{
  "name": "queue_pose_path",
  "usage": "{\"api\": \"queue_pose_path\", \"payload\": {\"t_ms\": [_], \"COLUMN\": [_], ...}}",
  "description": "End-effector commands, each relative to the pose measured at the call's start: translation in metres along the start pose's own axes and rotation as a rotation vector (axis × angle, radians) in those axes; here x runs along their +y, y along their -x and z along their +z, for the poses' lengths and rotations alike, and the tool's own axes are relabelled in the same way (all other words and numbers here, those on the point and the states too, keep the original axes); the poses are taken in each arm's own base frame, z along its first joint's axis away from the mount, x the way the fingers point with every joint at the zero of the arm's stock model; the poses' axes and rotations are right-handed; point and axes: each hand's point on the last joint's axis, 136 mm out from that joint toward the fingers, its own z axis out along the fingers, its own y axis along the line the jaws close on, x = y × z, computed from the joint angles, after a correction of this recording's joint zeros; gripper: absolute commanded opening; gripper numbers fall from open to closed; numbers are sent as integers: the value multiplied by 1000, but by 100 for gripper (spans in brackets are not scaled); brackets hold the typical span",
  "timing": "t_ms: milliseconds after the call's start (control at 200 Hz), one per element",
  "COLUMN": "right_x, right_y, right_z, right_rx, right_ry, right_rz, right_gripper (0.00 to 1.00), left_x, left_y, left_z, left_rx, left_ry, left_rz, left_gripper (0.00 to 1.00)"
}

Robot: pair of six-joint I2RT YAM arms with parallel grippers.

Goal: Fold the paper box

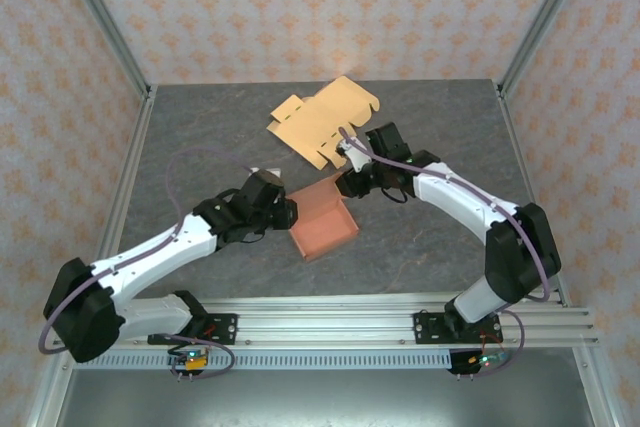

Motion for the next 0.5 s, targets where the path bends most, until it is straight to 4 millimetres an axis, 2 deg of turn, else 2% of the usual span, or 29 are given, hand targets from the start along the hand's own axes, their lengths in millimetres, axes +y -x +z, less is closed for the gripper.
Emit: {"api": "queue_pose_path", "payload": {"t_ms": [0,140,315,496], "right_x": [3,6,8,23], "right_y": [3,-3,0,14], "right_z": [-2,-2,-8,-14], "right_rx": [-47,-92,-201,-376], "right_ry": [-82,-176,-236,-232], "right_rz": [23,48,72,82], "right_gripper": [18,8,5,4], "left_x": [-11,-7,-6,-11], "left_y": [12,15,27,45], "left_z": [2,8,7,0], "left_rx": [-41,-58,-104,-168], "left_ry": [4,44,74,70], "left_rz": [-38,-87,-127,-169], "left_gripper": [26,14,11,8]}}
